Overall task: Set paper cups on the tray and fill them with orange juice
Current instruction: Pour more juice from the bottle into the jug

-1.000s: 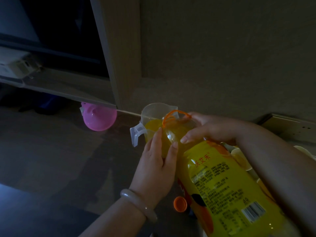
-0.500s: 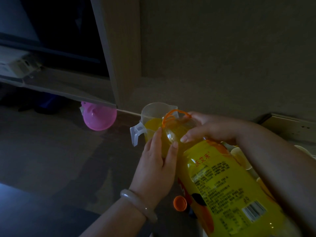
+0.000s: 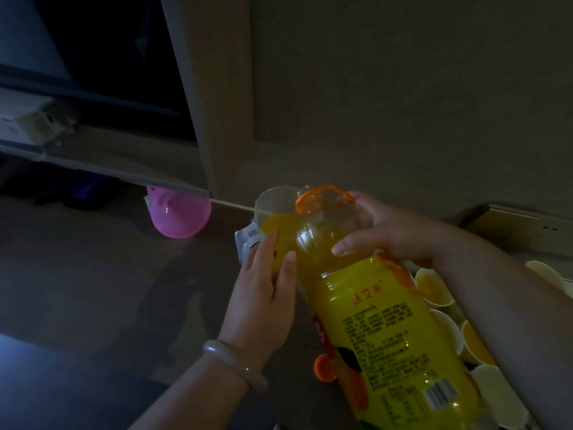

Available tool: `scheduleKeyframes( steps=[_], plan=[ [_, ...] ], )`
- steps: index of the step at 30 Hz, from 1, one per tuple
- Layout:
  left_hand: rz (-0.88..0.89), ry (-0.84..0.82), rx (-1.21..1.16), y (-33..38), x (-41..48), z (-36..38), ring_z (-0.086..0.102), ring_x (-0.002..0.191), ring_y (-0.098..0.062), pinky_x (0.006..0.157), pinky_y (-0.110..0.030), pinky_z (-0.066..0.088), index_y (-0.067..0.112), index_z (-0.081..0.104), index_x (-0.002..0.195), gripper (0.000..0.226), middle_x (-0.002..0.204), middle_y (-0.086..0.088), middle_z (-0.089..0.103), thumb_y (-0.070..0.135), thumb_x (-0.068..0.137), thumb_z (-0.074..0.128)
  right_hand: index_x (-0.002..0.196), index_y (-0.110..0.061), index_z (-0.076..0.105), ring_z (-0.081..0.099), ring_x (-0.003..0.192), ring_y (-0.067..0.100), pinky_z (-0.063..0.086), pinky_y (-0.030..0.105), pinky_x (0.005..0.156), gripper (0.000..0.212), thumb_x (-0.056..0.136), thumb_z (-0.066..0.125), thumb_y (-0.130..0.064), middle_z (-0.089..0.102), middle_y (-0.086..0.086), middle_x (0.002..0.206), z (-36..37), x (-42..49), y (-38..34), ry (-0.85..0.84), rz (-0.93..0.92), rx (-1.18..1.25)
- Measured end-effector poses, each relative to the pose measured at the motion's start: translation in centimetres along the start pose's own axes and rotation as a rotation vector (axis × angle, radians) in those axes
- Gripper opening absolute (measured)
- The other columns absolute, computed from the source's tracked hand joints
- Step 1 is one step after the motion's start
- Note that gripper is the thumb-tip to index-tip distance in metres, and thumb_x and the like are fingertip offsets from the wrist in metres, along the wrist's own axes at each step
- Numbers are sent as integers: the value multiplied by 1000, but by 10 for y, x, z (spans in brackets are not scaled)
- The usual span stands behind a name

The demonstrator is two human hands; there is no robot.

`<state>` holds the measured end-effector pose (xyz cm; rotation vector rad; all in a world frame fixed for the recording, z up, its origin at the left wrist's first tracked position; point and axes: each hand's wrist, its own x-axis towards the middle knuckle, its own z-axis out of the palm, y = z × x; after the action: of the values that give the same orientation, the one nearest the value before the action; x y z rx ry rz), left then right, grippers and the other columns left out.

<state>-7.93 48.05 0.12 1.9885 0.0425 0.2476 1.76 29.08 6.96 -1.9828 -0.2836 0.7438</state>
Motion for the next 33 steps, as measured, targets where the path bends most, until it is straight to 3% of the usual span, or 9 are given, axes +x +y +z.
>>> scheduleKeyframes(
  steps=[5, 9, 11, 14, 19, 22, 28, 31, 33],
  plan=[
    [80, 34, 102, -16, 6, -10, 51, 107, 6, 86, -6, 39, 16, 53, 130, 43, 119, 7, 56, 40, 98, 38, 136, -45, 37, 62, 112, 18, 52, 49, 93, 115, 32, 87, -54, 61, -5, 124, 3, -8, 2, 113, -48, -33],
    [116, 68, 187, -27, 12, -20, 46, 102, 17, 83, 2, 34, 21, 53, 128, 33, 118, 15, 49, 17, 96, 51, 119, -55, 43, 65, 106, 13, 52, 49, 93, 94, 35, 85, -50, 62, -12, 115, 4, -24, -1, 203, -171, 14],
    [135, 106, 226, -35, 15, -24, 53, 103, 3, 88, -12, 44, 26, 52, 126, 34, 113, 19, 47, 15, 94, 54, 121, -55, 41, 64, 107, 12, 52, 50, 93, 96, 36, 86, -49, 62, -14, 115, 3, -32, 0, 275, -239, 28],
    [90, 116, 332, -43, 20, -28, 52, 109, -19, 89, -37, 50, 19, 52, 128, 37, 118, 6, 49, 24, 91, 55, 118, -57, 45, 62, 111, 16, 53, 51, 89, 99, 32, 92, -53, 61, -17, 114, 2, -42, 1, 359, -368, 114],
    [-28, 27, 353, -44, 28, -28, 31, 130, -17, 98, -29, 33, 28, 35, 143, 59, 139, 5, 37, 25, 90, 62, 126, -37, 46, 62, 112, 31, 57, 42, 72, 102, 37, 95, -42, 56, -3, 122, 2, -58, -6, 410, -558, 300],
    [-30, -1, 323, -47, 34, -25, 42, 125, -18, 98, -31, 40, 29, 35, 143, 58, 137, 4, 38, 25, 91, 60, 133, -26, 37, 57, 118, 36, 56, 51, 76, 105, 46, 94, -37, 49, 6, 128, 2, -62, -10, 470, -650, 300],
    [-58, 32, 304, -49, 37, -22, 49, 116, -19, 90, -26, 40, 25, 42, 140, 50, 133, 1, 43, 12, 93, 54, 131, -30, 33, 47, 126, 41, 49, 63, 88, 93, 58, 90, -30, 39, 16, 141, 11, -58, -13, 586, -820, 219],
    [-49, 33, 298, -51, 33, -25, 51, 113, -19, 90, -28, 43, 22, 43, 140, 50, 130, 1, 44, 9, 92, 52, 131, -30, 32, 50, 124, 40, 50, 63, 87, 91, 60, 89, -26, 41, 13, 141, 13, -55, -15, 637, -827, 208],
    [-47, 56, 293, -51, 27, -28, 52, 109, -19, 87, -29, 45, 20, 45, 138, 47, 128, 1, 45, 9, 92, 52, 130, -28, 30, 59, 116, 29, 54, 56, 84, 90, 61, 88, -22, 50, -2, 134, 15, -54, -18, 666, -836, 220]
  ],
)
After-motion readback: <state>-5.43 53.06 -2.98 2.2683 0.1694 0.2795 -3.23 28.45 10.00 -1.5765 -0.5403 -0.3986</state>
